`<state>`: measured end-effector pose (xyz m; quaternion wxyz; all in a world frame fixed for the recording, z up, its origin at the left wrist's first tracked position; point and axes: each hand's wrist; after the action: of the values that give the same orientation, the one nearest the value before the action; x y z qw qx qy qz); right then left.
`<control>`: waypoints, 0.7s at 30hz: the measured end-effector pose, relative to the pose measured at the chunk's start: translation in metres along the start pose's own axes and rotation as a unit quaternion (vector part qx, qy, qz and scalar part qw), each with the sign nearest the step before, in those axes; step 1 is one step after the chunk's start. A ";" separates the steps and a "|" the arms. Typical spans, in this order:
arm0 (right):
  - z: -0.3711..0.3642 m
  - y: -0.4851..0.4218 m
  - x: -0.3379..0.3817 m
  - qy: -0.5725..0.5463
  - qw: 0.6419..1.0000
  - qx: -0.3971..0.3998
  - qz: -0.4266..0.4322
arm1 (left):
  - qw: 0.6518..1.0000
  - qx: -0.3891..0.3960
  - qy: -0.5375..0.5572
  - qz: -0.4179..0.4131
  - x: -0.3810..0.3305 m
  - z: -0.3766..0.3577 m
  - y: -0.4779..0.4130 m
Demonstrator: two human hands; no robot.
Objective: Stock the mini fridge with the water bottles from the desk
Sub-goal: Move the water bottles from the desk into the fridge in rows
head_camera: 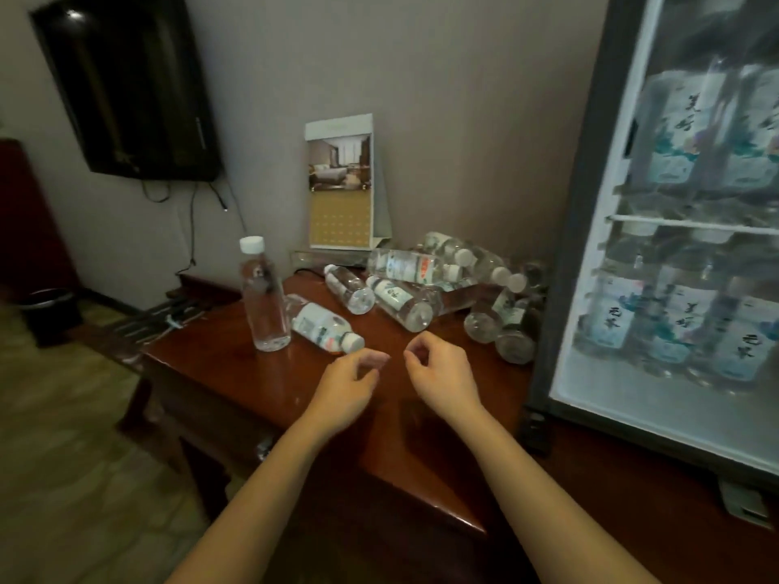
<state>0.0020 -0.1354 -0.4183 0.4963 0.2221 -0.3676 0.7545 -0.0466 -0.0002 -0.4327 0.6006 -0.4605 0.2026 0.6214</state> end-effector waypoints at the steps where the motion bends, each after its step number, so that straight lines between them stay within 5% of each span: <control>1: -0.012 -0.006 0.003 0.010 1.000 0.017 -0.009 | 0.999 -0.029 -0.024 0.012 0.011 0.004 -0.001; 6: -0.063 -0.043 0.017 0.072 0.993 0.092 0.007 | 0.984 -0.170 -0.051 0.024 0.038 0.013 0.000; 11: -0.090 -0.069 0.023 0.108 0.984 0.139 0.016 | 0.976 -0.217 -0.031 0.012 0.044 0.012 -0.001; 16: -0.092 -0.066 0.020 0.056 0.991 0.123 -0.010 | 0.977 -0.208 -0.039 0.019 0.042 0.011 0.000; 21: -0.055 -0.054 0.042 -0.021 1.000 -0.008 0.017 | 0.980 -0.187 -0.060 0.004 0.040 0.012 0.002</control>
<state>0.0361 -0.0559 -0.4054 0.4772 0.2281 -0.3877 0.7550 -0.0471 0.0316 -0.4600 0.5121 -0.5262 0.0481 0.6771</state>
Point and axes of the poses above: each hand's wrist, its own y-axis away from the middle knuckle, its own z-axis out of the back of the hand, x = y × z, and after that the axes turned 4 degrees about -z, right-handed
